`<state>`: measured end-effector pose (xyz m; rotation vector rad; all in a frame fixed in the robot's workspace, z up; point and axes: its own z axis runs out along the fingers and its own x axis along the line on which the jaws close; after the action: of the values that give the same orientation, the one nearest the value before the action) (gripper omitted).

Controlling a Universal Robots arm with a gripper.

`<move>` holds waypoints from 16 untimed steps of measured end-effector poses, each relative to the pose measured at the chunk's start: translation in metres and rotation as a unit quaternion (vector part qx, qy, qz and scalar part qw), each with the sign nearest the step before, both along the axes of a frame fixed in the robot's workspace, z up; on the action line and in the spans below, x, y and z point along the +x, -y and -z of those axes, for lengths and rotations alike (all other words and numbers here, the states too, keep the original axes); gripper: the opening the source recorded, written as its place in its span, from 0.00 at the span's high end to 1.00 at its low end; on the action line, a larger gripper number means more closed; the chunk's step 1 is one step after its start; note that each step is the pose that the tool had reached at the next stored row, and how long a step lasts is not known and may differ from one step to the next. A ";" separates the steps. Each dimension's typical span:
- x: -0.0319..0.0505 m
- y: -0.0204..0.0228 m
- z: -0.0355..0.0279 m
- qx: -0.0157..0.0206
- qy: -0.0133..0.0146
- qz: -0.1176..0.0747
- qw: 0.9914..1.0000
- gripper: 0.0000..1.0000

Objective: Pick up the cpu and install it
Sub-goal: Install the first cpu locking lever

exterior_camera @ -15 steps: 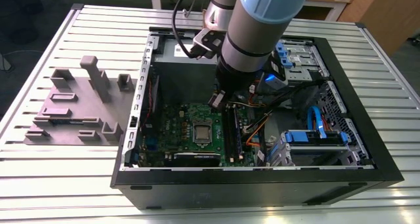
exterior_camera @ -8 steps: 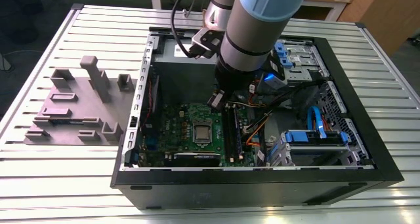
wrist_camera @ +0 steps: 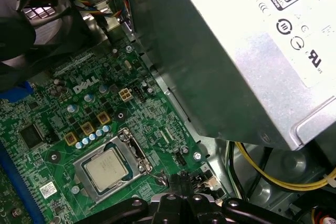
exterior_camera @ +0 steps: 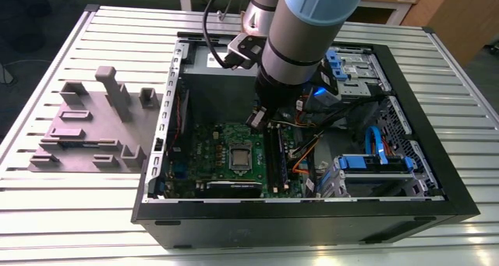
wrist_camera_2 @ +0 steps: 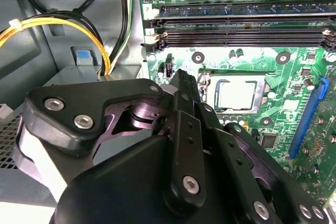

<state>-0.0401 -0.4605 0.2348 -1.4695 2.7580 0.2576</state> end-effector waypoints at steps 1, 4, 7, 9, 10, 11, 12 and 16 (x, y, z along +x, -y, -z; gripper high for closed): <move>0.0000 0.0000 0.0000 0.000 0.000 0.000 1.000 0.90; -0.0002 0.0000 0.0000 0.000 0.000 0.000 1.000 0.90; -0.0025 0.0000 -0.0002 -0.001 0.000 -0.006 1.000 0.90; -0.0038 0.0001 -0.0001 -0.001 0.000 -0.013 1.000 0.90; -0.0041 0.0002 -0.0001 -0.001 0.000 -0.017 1.000 0.90; -0.0042 0.0004 -0.0001 -0.001 0.000 -0.021 1.000 0.90; -0.0043 0.0007 0.0000 -0.001 0.000 -0.024 1.000 0.90; -0.0043 0.0019 -0.0001 -0.001 0.000 -0.038 0.999 0.90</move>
<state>-0.0443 -0.4624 0.2348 -1.5762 2.7071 0.2550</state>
